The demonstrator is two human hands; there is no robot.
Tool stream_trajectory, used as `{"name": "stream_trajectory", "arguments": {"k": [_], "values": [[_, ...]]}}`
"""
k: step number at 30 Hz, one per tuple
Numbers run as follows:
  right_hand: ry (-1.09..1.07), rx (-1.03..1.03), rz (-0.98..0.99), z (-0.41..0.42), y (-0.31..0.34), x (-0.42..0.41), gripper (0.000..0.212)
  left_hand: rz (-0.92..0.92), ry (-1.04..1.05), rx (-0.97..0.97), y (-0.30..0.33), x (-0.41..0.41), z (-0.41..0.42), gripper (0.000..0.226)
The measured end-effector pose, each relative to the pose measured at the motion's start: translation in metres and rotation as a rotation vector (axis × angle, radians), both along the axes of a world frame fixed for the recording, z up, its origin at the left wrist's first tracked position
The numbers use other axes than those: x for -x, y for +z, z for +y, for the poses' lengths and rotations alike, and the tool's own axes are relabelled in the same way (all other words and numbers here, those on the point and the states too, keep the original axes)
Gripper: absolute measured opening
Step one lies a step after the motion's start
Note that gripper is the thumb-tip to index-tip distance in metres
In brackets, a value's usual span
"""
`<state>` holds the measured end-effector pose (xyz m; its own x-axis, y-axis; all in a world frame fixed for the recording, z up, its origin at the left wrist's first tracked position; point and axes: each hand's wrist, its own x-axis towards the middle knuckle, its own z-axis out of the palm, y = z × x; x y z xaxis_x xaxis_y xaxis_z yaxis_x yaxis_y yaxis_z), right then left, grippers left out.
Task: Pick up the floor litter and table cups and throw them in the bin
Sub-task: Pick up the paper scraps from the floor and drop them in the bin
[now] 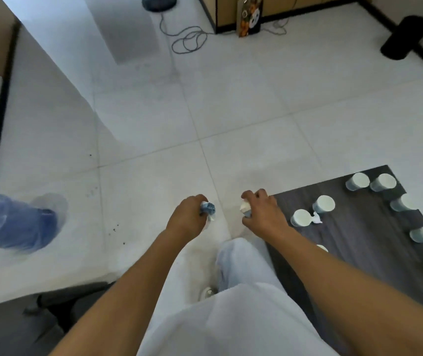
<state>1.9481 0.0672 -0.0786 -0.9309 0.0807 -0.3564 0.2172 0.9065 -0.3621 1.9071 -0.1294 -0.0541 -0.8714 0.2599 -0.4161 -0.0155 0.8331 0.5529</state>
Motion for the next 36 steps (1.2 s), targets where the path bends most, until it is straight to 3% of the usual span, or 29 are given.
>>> {"name": "stream_trajectory", "arguments": {"k": [14, 29, 36], "values": [[-0.226, -0.004, 0.038, 0.200, 0.011, 0.329, 0.052, -0.002, -0.331, 0.088, 0.020, 0.384, 0.211, 0.016], [-0.557, -0.072, -0.041, 0.434, 0.008, 0.582, 0.054, 0.044, -0.606, 0.003, 0.014, 0.706, 0.480, 0.013], [-0.740, -0.009, -0.042, 0.555, 0.009, 0.665, 0.052, 0.005, -0.782, 0.015, 0.017, 0.797, 0.637, 0.014]]}}
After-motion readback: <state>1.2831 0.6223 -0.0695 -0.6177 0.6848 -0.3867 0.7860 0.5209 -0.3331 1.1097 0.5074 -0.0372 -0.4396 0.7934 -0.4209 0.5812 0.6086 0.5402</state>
